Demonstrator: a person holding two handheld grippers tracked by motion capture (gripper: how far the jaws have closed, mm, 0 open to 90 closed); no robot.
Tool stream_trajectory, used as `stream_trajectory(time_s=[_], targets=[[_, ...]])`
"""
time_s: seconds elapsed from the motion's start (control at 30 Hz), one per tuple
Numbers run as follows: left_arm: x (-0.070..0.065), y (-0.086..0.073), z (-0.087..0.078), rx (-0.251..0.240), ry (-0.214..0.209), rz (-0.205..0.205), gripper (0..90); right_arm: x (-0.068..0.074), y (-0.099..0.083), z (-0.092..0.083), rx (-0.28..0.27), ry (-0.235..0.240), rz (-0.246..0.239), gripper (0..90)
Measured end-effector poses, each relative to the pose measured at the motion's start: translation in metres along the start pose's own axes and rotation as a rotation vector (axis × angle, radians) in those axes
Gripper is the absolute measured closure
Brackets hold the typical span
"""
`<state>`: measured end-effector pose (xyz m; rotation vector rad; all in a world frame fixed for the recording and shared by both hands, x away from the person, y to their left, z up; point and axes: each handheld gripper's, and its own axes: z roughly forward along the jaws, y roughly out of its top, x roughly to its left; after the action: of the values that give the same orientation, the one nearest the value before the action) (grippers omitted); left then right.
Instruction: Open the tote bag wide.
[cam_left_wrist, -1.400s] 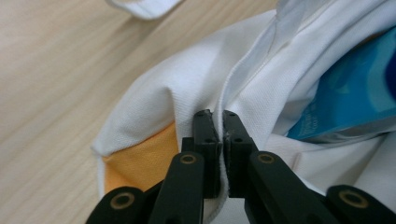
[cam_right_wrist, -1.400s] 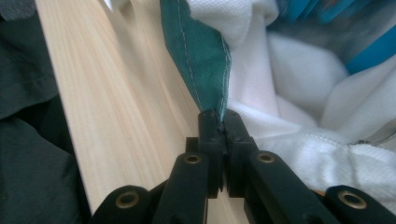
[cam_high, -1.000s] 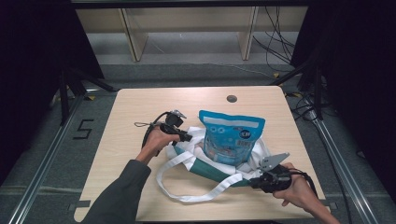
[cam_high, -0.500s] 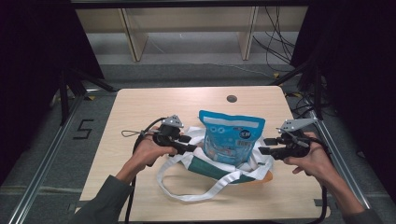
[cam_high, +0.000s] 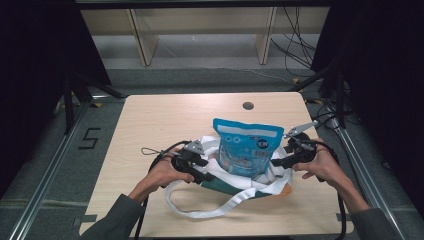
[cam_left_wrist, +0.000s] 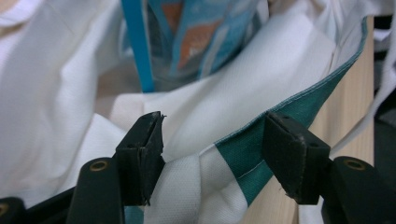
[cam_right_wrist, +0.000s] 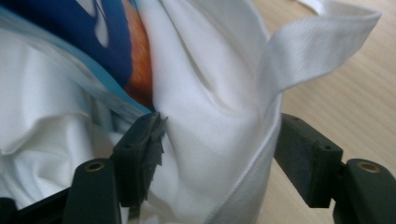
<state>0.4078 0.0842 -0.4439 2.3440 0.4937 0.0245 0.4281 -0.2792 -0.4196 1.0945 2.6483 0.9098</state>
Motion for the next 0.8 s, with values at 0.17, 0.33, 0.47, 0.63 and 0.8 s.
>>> stream_trajectory(time_s=[0.17, 0.33, 0.47, 0.63, 0.8], targets=[[-0.004, -0.007, 0.012, 0.046, 0.009, 0.040, 37.3, 0.002, -0.007, 0.012, 0.045, 0.001, -0.020, 33.9], [-0.009, -0.007, 0.015, 0.083, 0.036, 0.063, 36.0, -0.001, -0.010, 0.015, 0.111, 0.022, 0.057, 55.7], [-0.005, -0.006, 0.020, 0.098, 0.018, 0.037, 37.1, -0.003, -0.010, 0.017, 0.069, 0.017, 0.001, 68.4], [-0.008, 0.000, 0.030, 0.115, 0.020, 0.036, 45.7, -0.002, -0.010, 0.017, 0.043, 0.031, -0.045, 75.2], [-0.007, 0.013, 0.031, 0.043, 0.061, 0.051, 37.7, -0.003, -0.010, 0.017, 0.050, 0.035, -0.059, 76.1]])
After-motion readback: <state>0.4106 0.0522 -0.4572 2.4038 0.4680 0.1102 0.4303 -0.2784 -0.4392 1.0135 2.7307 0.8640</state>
